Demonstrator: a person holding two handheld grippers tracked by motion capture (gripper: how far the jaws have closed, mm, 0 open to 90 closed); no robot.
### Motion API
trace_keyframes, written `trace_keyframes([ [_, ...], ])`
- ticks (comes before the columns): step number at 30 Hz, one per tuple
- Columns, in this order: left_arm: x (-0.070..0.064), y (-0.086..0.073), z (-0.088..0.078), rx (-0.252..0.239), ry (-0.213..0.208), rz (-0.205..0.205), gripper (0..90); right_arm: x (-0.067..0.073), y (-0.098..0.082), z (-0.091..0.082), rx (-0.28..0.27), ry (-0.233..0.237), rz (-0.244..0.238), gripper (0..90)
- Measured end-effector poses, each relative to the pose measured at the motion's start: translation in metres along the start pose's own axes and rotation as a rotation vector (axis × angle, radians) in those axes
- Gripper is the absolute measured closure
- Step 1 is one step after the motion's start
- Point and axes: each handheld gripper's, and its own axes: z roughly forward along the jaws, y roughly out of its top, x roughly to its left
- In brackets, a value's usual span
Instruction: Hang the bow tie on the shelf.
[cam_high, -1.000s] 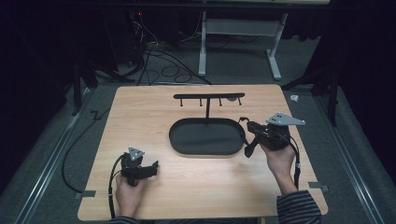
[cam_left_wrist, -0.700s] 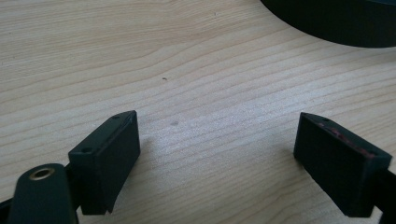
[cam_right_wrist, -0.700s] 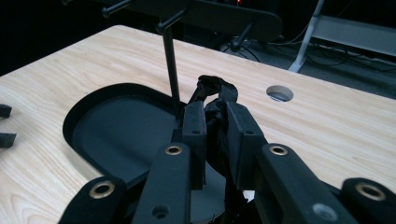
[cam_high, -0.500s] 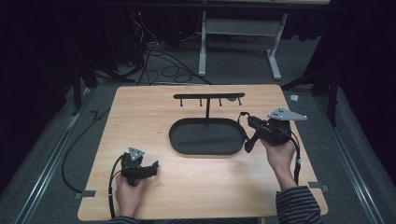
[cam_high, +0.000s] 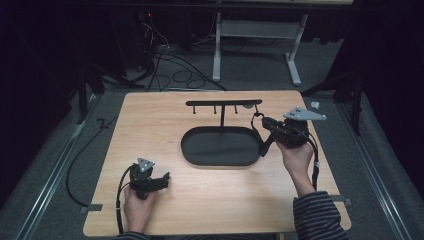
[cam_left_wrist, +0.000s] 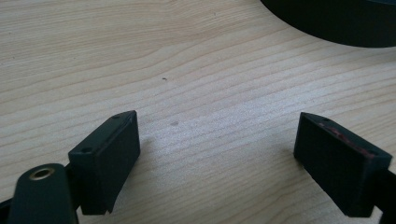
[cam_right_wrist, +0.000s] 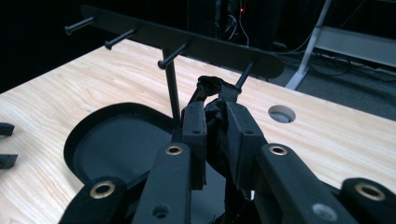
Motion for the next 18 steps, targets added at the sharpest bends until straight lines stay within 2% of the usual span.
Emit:
trace_keyframes([
  [12,0.0,0.0,0.0,0.0,0.001,0.0,14.9,-0.007,0.013,0.005,0.001,-0.022,0.014,80.7],
  [18,0.0,0.0,0.0,0.0,0.0,0.0,14.9,-0.014,0.014,0.015,0.005,-0.028,0.024,80.7],
])
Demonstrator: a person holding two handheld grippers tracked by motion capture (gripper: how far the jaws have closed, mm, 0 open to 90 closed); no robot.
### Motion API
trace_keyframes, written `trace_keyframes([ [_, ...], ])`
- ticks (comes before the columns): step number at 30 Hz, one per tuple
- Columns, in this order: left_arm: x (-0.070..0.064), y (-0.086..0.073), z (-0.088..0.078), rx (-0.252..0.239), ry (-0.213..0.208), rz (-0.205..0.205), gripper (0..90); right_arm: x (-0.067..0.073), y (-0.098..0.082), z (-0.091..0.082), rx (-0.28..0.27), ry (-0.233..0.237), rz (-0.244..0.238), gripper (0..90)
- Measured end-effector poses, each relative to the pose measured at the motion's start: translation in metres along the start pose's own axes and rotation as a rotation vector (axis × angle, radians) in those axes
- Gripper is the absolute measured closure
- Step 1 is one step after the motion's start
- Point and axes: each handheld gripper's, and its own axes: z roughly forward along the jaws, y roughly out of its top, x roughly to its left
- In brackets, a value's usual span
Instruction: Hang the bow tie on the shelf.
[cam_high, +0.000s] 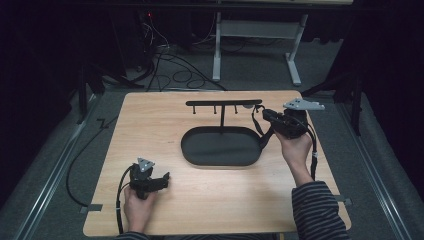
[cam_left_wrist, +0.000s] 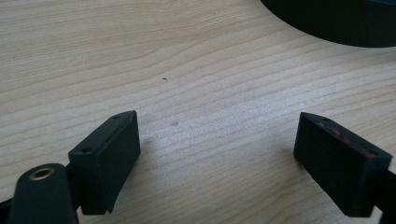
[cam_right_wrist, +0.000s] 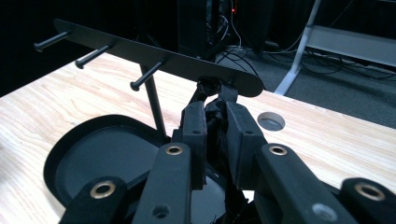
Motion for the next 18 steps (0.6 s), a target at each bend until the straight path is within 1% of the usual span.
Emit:
trace_keyframes([
  [8,0.0,0.0,0.0,0.0,0.001,0.0,14.9,-0.003,-0.001,0.009,0.003,-0.011,0.007,80.7],
  [12,0.0,0.0,0.0,0.0,0.001,-0.001,15.0,-0.006,-0.003,0.016,0.003,-0.02,0.007,80.5],
  [15,0.0,0.0,0.0,0.0,0.002,0.0,15.0,-0.008,-0.004,0.02,-0.002,-0.012,0.027,80.3],
  [18,0.0,0.0,0.0,0.0,0.002,0.0,14.9,-0.009,-0.005,0.023,0.001,-0.015,0.03,80.2],
])
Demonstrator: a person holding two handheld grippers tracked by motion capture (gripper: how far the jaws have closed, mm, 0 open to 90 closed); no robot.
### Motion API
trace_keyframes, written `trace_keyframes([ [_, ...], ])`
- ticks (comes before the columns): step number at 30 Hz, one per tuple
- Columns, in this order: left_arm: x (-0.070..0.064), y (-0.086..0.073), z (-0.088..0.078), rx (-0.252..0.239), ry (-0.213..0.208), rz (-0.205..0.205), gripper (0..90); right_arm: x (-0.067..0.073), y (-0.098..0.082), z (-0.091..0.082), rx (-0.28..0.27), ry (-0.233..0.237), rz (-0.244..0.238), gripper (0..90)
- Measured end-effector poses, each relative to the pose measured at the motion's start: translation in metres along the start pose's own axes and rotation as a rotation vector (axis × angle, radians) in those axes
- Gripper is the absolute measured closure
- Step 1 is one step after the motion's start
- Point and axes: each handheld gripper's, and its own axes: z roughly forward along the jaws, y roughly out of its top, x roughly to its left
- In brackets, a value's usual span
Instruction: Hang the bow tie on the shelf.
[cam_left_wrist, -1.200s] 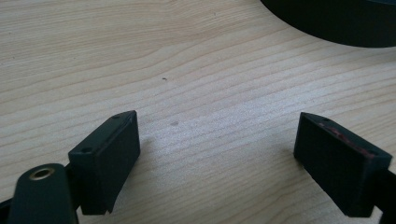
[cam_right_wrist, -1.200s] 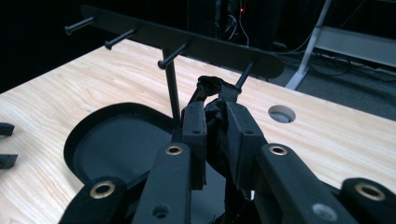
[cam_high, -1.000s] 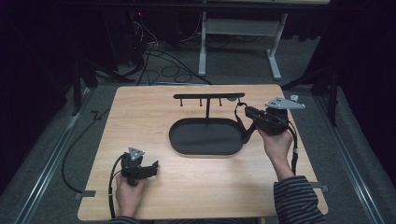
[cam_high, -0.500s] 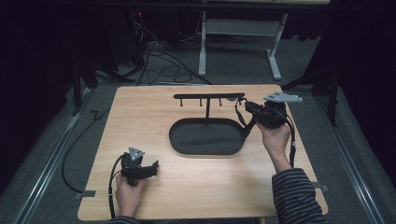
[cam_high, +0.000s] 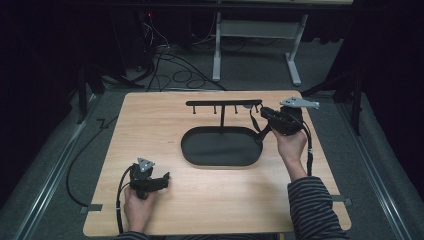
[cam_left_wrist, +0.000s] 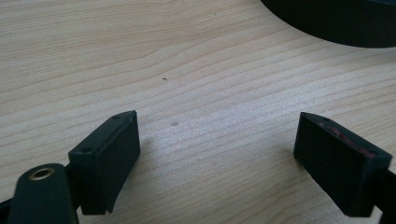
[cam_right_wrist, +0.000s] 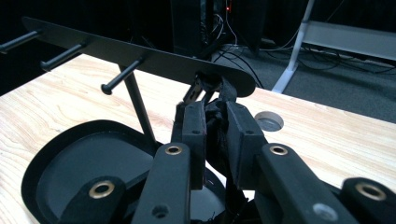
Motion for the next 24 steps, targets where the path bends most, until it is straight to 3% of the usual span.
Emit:
trace_keyframes([
  [15,0.0,0.0,0.0,0.0,0.002,-0.002,15.0,-0.004,-0.01,0.013,0.036,-0.015,-0.002,78.9],
  [24,0.0,0.0,0.0,0.001,0.002,-0.002,14.9,-0.008,-0.013,0.01,0.027,0.0,0.015,70.6],
])
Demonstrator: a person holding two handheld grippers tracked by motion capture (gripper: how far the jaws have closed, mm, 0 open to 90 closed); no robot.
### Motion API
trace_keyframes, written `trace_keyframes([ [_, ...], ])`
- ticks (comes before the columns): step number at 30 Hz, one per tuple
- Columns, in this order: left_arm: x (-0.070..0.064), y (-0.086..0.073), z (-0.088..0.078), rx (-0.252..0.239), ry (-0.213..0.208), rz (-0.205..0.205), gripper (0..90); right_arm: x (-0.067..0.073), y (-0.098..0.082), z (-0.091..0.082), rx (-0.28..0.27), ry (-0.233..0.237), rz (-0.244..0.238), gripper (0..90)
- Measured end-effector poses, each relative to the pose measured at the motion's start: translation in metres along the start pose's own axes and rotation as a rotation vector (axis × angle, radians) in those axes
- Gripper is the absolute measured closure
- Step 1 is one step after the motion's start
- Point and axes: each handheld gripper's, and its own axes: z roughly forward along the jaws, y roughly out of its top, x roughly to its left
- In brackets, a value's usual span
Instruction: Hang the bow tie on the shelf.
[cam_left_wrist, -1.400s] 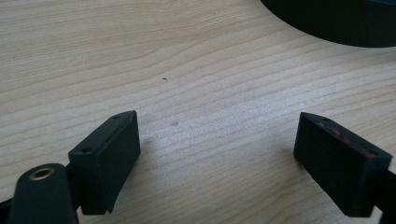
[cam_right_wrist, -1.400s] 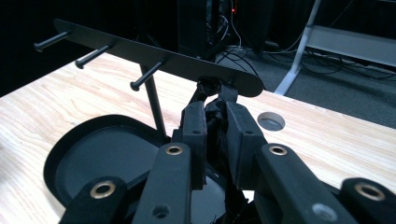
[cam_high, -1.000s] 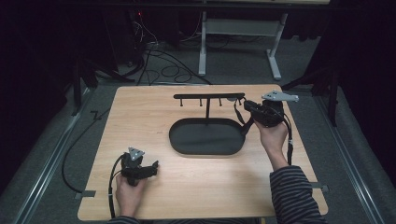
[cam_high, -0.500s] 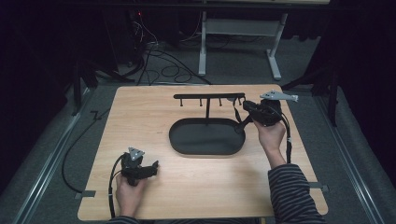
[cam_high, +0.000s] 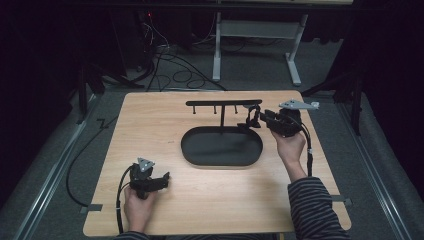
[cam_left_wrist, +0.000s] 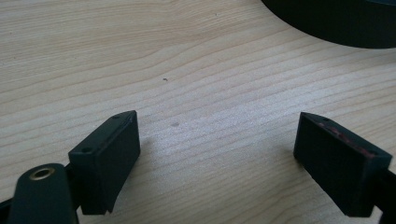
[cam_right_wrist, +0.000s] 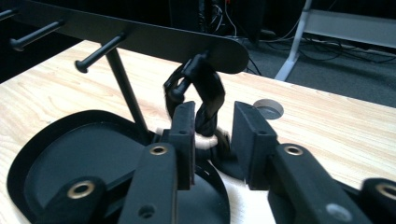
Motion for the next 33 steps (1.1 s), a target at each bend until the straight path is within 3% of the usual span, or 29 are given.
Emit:
trace_keyframes([
  [12,0.0,0.0,0.0,0.0,0.0,0.0,14.9,-0.002,0.0,-0.008,-0.003,0.006,-0.002,65.9],
  [22,0.0,0.0,0.0,0.001,0.0,0.001,15.0,-0.009,-0.006,-0.013,0.003,0.01,0.031,65.1],
  [33,0.0,0.0,0.0,0.002,0.0,0.002,15.0,-0.014,-0.016,-0.034,-0.005,0.003,0.06,62.2],
])
